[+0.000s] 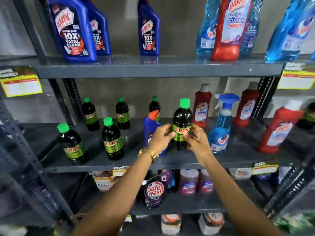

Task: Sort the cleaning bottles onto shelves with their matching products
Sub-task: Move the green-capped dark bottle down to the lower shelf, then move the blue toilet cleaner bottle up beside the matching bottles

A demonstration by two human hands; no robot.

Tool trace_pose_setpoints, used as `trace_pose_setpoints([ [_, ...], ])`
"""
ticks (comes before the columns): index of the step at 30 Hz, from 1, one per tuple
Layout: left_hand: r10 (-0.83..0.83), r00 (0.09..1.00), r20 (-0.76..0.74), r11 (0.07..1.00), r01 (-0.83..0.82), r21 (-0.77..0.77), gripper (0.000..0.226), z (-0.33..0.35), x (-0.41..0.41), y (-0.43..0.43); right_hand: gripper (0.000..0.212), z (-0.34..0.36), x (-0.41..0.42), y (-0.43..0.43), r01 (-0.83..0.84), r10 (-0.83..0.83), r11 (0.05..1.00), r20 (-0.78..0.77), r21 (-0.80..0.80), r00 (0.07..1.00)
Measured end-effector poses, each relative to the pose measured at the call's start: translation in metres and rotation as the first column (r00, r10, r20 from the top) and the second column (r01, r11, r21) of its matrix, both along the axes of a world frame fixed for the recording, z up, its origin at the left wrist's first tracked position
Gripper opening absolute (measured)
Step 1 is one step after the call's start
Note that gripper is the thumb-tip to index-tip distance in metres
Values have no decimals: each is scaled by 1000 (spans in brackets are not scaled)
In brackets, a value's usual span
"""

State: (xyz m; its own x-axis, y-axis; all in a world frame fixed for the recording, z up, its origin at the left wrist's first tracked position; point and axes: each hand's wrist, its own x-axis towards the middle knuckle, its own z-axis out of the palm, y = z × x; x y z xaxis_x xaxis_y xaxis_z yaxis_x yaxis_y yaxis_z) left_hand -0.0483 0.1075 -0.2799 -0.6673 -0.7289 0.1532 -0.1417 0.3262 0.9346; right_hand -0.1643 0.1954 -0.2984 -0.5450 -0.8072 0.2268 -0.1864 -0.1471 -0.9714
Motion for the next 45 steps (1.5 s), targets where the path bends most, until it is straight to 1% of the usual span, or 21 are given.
trace_pose_setpoints([
  [5, 190, 973, 129, 975, -173, -137, 31, -70, -19, -17, 39, -55, -11, -18, 50, -48, 997, -38, 64, 998],
  [6, 259, 958, 126, 963, -246, -107, 32, -88, -65, -17, 41, -71, -57, -26, 18, -14, 993, -32, 114, 999],
  [8, 326, 940, 104, 943, -316, -104, 38, -103, -74, -19, 47, -85, -61, -31, 35, -29, 988, -39, 153, 999],
  [12, 396, 918, -8, 910, -394, -130, 40, -96, -69, -14, 49, -83, -41, -44, 104, -96, 986, -67, 127, 993],
  [14, 411, 908, -76, 905, -416, -82, 39, -96, -70, -12, 54, -78, -38, -48, 118, -109, 987, -83, 110, 991],
  [16, 473, 870, -140, 868, -487, -97, 25, -104, -66, 1, 66, -84, -35, -43, 175, -170, 978, -53, 117, 984],
  [18, 537, 813, -224, 806, -573, -148, 17, -113, -51, 12, 71, -94, -20, -27, 300, -302, 948, 5, 104, 953],
  [19, 557, 785, -271, 772, -610, -181, 15, -115, -43, 14, 65, -99, -11, -21, 351, -353, 933, 14, 84, 936],
  [21, 616, 715, -331, 679, -695, -237, 13, -118, -22, 10, 40, -106, 12, -12, 362, -362, 932, 19, 17, 932],
  [23, 688, 663, -295, 619, -749, -237, 31, -122, -6, -8, 24, -102, 29, -14, 272, -272, 962, -19, -23, 962],
  [24, 696, 671, -257, 640, -741, -202, 51, -122, 1, -20, 25, -96, 34, -21, 220, -221, 975, -30, -10, 975],
  [25, 665, 718, -206, 709, -693, -129, 74, -125, 9, -30, 30, -92, 39, -28, 173, -172, 985, -33, 16, 984],
  [26, 593, 786, -172, 798, -602, 0, 94, -124, 15, -39, 36, -86, 43, -36, 131, -129, 990, -39, 49, 991],
  [27, 487, 858, -166, 873, -470, 132, 105, -121, 20, -46, 43, -83, 46, -46, 100, -96, 991, -48, 88, 994],
  [28, 387, 907, -168, 913, -349, 213, 104, -117, 25, -54, 50, -79, 51, -54, 78, -71, 990, -55, 122, 996],
  [30, 231, 965, -128, 954, -198, 224, 80, -111, 32, -71, 60, -78, 55, -69, 73, -64, 987, -68, 145, 996],
  [32, 167, 983, -78, 974, -152, 169, 58, -109, 37, -83, 54, -74, 55, -73, 100, -96, 982, -35, 161, 995],
  [33, 165, 985, -52, 976, -155, 153, 55, -105, 41, -84, 47, -72, 55, -73, 122, -118, 979, -31, 166, 992],
  [37, 141, 990, -29, 988, -139, 71, 50, -102, 58, -64, 35, -66, 54, -56, 153, -132, 977, -146, 145, 980],
  [41, 102, 995, -3, 995, -102, 12, 47, -91, 88, -30, 33, -53, 66, -21, 74, -39, 986, -224, 150, 974],
  [45, 46, 998, -40, 993, -50, -110, 50, -35, 116, -6, 33, -8, 84, 9, 63, -54, 998, -298, 20, 953],
])
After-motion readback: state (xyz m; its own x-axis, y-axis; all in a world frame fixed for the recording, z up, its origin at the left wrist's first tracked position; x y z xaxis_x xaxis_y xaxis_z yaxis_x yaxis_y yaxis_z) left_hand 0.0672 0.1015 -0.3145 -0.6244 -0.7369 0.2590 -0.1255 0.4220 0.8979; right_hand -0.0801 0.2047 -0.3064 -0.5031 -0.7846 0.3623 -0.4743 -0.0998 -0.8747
